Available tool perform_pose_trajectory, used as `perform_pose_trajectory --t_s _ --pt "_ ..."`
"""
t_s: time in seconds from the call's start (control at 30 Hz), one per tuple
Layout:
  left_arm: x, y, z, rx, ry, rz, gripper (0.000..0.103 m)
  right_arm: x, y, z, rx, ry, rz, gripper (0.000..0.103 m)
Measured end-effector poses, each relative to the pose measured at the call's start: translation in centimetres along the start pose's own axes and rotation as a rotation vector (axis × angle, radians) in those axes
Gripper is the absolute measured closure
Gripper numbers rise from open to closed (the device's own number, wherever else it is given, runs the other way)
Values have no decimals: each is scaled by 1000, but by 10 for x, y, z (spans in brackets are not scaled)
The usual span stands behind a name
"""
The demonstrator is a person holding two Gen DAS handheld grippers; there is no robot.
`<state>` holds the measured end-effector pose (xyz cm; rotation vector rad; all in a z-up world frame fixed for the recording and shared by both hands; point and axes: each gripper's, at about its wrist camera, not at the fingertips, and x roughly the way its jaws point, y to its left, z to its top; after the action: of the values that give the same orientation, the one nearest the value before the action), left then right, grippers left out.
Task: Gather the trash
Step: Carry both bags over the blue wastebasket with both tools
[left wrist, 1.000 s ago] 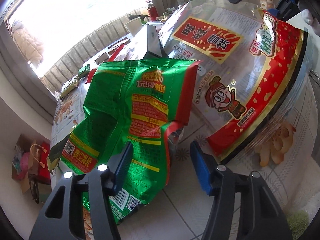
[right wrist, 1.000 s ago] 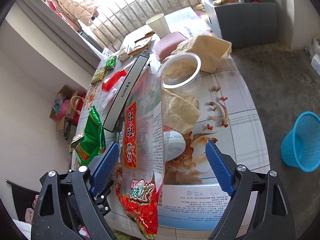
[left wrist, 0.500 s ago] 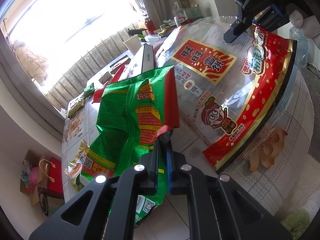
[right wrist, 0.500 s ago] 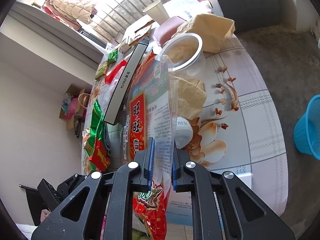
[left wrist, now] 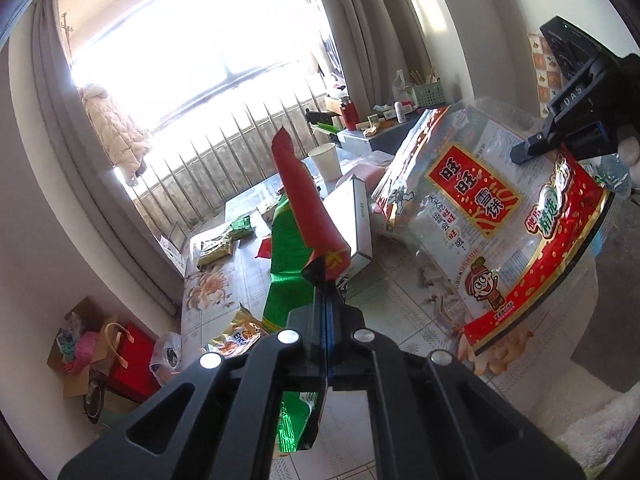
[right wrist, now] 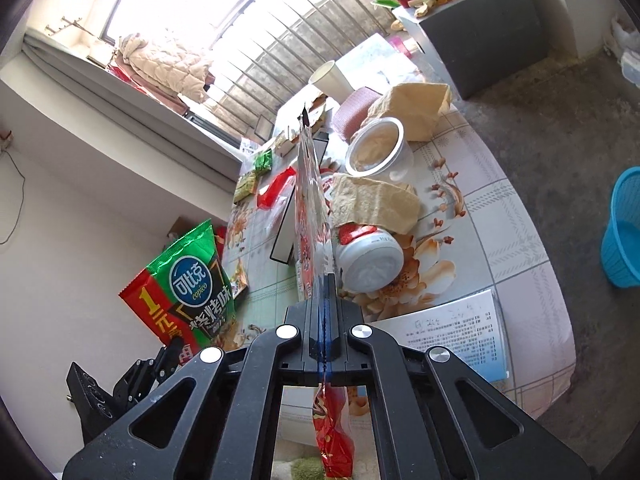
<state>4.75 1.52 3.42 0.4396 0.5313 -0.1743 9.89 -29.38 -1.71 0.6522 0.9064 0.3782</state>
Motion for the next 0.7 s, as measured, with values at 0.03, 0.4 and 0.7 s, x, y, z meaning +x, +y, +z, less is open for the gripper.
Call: perform_pose_trajectory --t_s 0.03,0.4,0.7 --pt "-6 3 5 -16 -16 -6 103 -5 2 -2 2 -18 10 103" --pt "-17 -7 101 -229 -105 -421 103 -113 -31 -11 45 -308 4 103" --pt "58 -142 223 -233 37 -895 103 -184 -134 -31 226 -536 -230 103"
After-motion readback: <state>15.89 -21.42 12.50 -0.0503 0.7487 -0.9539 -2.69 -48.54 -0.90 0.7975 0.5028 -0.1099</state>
